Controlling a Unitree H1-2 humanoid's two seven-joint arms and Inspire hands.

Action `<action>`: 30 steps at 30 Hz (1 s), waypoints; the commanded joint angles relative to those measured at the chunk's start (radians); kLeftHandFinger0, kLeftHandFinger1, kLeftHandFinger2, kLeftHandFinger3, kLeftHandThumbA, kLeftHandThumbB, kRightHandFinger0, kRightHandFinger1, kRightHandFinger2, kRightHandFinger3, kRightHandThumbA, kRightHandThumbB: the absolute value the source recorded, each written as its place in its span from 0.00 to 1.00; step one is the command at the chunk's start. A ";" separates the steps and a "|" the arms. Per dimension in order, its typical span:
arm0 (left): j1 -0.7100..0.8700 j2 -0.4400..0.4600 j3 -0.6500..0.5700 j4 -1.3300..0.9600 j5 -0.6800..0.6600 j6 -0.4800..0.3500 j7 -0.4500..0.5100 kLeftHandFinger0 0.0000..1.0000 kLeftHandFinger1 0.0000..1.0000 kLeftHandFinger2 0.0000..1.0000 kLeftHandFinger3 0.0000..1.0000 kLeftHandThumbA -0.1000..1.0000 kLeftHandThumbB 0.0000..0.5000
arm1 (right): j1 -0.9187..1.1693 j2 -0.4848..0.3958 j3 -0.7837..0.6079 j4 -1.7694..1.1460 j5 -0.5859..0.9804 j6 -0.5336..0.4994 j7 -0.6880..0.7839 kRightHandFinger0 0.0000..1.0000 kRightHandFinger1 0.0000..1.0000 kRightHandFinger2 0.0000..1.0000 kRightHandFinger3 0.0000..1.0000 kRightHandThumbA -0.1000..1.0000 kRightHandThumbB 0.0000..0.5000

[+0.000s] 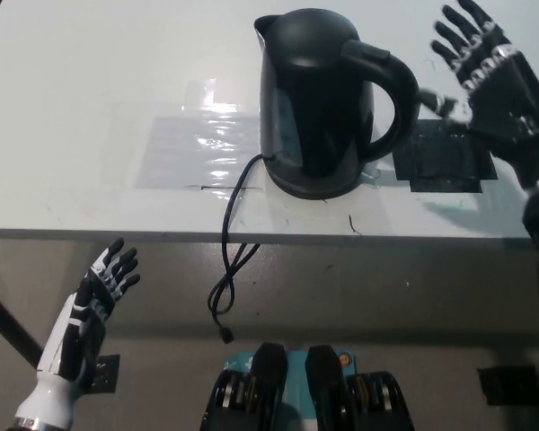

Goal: A kettle and its base are kept separately on the desk infront of the robot and the robot uses its right hand to lift the kettle by its handle and places it on its base to align it correctly.

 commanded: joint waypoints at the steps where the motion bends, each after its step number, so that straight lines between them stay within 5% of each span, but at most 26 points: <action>1: -0.013 0.014 0.007 -0.008 -0.016 -0.034 -0.015 1.00 1.00 1.00 1.00 1.00 0.24 | 0.134 0.014 -0.035 -0.425 -0.263 -0.092 -0.173 1.00 1.00 1.00 1.00 1.00 1.00; 5: -0.009 0.015 0.006 -0.009 -0.005 -0.034 -0.012 1.00 1.00 1.00 1.00 1.00 0.24 | 0.232 0.016 -0.040 -0.547 -0.332 -0.113 -0.178 1.00 1.00 1.00 1.00 1.00 1.00; 10: -0.006 0.016 0.006 -0.020 -0.007 -0.029 -0.011 1.00 1.00 1.00 1.00 1.00 0.32 | 0.439 0.049 -0.055 -0.619 -0.452 -0.281 -0.190 1.00 1.00 1.00 1.00 1.00 0.97; 15: 0.011 0.015 0.003 -0.032 -0.011 -0.019 -0.015 1.00 1.00 1.00 1.00 1.00 0.24 | 0.552 0.084 -0.038 -0.573 -0.461 -0.379 -0.194 1.00 1.00 1.00 1.00 1.00 0.90; 18: 0.010 0.011 0.001 -0.021 -0.009 -0.033 -0.015 1.00 1.00 1.00 1.00 1.00 0.25 | 0.593 0.106 -0.030 -0.509 -0.462 -0.405 -0.210 1.00 1.00 1.00 1.00 1.00 0.94; 21: 0.007 0.011 -0.004 -0.017 -0.002 -0.033 -0.016 1.00 1.00 1.00 1.00 1.00 0.26 | 0.615 0.119 -0.027 -0.429 -0.482 -0.451 -0.231 1.00 1.00 1.00 1.00 1.00 0.80; 30: 0.008 0.013 -0.006 -0.024 0.001 -0.015 -0.014 1.00 1.00 1.00 1.00 1.00 0.25 | 0.589 0.115 0.011 -0.215 -0.473 -0.477 -0.270 1.00 1.00 1.00 1.00 1.00 0.79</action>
